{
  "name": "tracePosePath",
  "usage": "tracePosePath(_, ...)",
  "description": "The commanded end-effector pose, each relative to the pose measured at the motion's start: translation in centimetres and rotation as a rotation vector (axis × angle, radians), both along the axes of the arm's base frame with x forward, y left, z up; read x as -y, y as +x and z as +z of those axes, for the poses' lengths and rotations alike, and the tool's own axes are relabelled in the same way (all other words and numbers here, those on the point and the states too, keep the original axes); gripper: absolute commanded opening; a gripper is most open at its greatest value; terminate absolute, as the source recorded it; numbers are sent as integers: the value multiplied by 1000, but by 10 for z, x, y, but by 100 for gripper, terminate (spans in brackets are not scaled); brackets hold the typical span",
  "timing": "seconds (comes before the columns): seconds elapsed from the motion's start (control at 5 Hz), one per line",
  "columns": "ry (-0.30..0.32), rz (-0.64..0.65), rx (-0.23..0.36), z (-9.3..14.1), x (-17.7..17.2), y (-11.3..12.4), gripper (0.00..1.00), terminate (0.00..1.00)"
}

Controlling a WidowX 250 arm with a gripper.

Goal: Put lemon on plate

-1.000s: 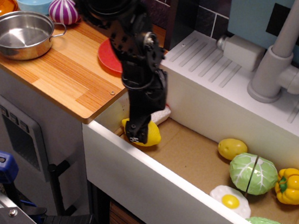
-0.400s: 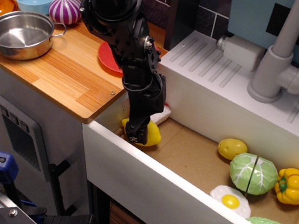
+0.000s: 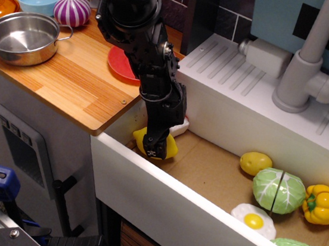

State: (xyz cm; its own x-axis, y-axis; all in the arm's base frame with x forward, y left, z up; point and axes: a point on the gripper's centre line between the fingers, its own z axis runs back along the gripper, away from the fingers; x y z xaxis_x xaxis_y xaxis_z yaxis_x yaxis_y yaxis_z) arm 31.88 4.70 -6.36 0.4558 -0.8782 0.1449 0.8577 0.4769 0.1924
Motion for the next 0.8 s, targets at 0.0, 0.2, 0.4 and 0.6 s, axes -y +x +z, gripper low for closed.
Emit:
tracePosePath(0.0, 3, 22, 47, 6, -7, 7, 100, 0)
tracePosePath(0.2, -39, 91, 133, 4, -6, 2, 100, 0)
tracePosePath(0.4, -59, 109, 132, 4, -7, 2, 100, 0)
tracePosePath(0.6, -58, 109, 108, 4, -9, 4, 0, 0)
